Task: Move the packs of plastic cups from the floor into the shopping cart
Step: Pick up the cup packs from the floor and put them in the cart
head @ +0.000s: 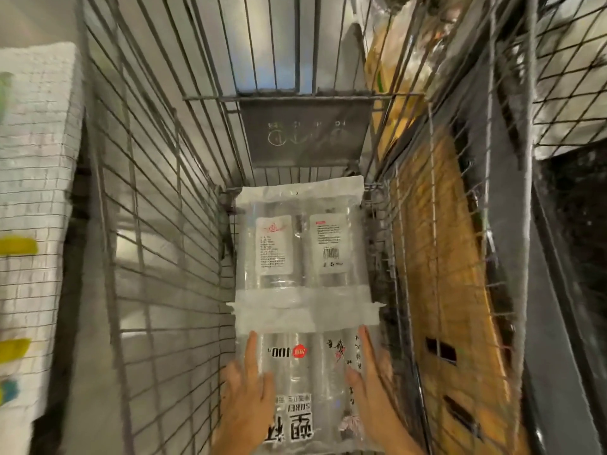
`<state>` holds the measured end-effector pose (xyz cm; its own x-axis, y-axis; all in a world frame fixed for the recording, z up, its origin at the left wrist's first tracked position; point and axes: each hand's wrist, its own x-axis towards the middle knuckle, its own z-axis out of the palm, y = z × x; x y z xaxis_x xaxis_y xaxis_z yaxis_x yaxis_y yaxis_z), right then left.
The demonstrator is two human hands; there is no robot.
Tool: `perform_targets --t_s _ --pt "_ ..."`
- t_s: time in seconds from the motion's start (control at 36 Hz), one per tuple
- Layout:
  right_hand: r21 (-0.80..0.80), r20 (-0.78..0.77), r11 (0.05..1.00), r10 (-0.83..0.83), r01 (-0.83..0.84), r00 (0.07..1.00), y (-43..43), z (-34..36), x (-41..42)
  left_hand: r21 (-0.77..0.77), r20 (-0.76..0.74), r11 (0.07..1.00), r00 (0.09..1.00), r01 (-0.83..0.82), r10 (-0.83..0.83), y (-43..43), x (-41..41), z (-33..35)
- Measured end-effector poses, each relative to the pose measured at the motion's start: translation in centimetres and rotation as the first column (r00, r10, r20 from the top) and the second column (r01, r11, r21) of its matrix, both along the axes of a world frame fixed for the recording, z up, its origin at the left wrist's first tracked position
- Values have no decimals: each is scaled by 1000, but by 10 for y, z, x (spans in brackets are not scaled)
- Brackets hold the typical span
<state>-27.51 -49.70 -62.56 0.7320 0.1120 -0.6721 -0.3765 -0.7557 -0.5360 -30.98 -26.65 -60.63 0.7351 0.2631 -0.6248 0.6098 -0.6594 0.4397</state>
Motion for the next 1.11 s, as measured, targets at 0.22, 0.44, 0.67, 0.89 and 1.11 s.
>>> perform_targets --t_s 0.22,0.44,0.67,0.89,1.11 --pt "-81 31 997 21 -18 999 8 1 -2 -53 -1 998 1000 -25 25 1 7 -1" --pt "-109 -137 992 55 -71 989 21 56 29 3 -244 991 961 136 -131 16 31 35" --pt "-224 -14 914 345 -339 939 14 208 103 38 -134 928 922 371 -363 23 109 201" --pt "-404 272 846 473 -347 838 7 404 165 299 162 819 820 489 -549 18 177 404" --pt "-493 515 841 487 -220 706 -8 553 184 431 347 750 675 502 -651 -6 192 553"
